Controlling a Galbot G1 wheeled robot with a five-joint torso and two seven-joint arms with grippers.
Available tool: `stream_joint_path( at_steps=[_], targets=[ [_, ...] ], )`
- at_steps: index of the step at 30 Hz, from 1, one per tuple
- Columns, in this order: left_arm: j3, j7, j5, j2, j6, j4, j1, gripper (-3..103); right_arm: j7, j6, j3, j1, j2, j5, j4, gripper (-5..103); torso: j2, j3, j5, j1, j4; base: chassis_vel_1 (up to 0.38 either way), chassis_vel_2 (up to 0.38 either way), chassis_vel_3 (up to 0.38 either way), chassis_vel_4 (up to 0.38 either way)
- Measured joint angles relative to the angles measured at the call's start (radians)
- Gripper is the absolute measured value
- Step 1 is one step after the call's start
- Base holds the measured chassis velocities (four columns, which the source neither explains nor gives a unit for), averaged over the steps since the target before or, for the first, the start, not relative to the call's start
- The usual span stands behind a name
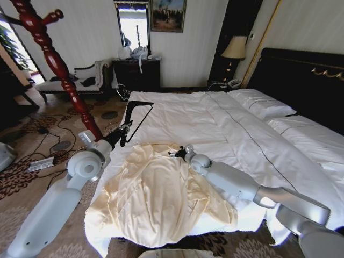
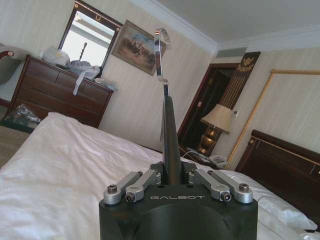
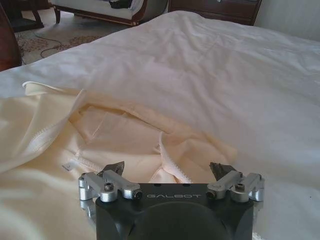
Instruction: Pick up the clothes from the bed and hang them on the clothes hanger.
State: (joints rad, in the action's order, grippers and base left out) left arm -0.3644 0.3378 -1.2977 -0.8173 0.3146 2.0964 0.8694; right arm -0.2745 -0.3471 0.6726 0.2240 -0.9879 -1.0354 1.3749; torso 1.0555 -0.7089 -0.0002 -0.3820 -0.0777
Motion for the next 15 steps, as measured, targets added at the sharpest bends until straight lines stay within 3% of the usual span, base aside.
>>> stream_joint_path(
  at_steps=[6, 11, 13, 15],
  targets=[
    [-0.003, -0.001, -0.001, 0.004, 0.001, 0.004, 0.0, 18, -0.002, -0.046, 0.002, -0.015, -0.016, -0.016, -0.012, 82, 0.0, 0.0, 0.0001, 0.0, -0.0003, 0.0, 0.0, 0.0, 0.0],
    [-0.009, -0.001, -0.005, 0.008, 0.002, 0.007, 0.003, 18, -0.034, -0.073, 0.002, -0.013, -0.032, -0.017, -0.022, 54, 0.0, 0.0, 0.0001, 0.0, -0.0003, 0.0, 0.0, 0.0, 0.0],
    [-0.01, -0.001, -0.006, 0.009, 0.002, 0.009, 0.003, 18, -0.035, -0.073, 0.002, -0.011, -0.035, -0.017, -0.023, 54, 0.0, 0.0, 0.0002, 0.0, -0.0003, 0.0, 0.0, 0.0, 0.0],
    [-0.012, -0.001, -0.008, 0.01, 0.002, 0.012, 0.003, 18, -0.037, -0.073, 0.001, -0.009, -0.039, -0.016, -0.023, 44, 0.0, 0.0, 0.0001, 0.0, -0.0002, 0.0, 0.0, 0.0, 0.0]
  ],
)
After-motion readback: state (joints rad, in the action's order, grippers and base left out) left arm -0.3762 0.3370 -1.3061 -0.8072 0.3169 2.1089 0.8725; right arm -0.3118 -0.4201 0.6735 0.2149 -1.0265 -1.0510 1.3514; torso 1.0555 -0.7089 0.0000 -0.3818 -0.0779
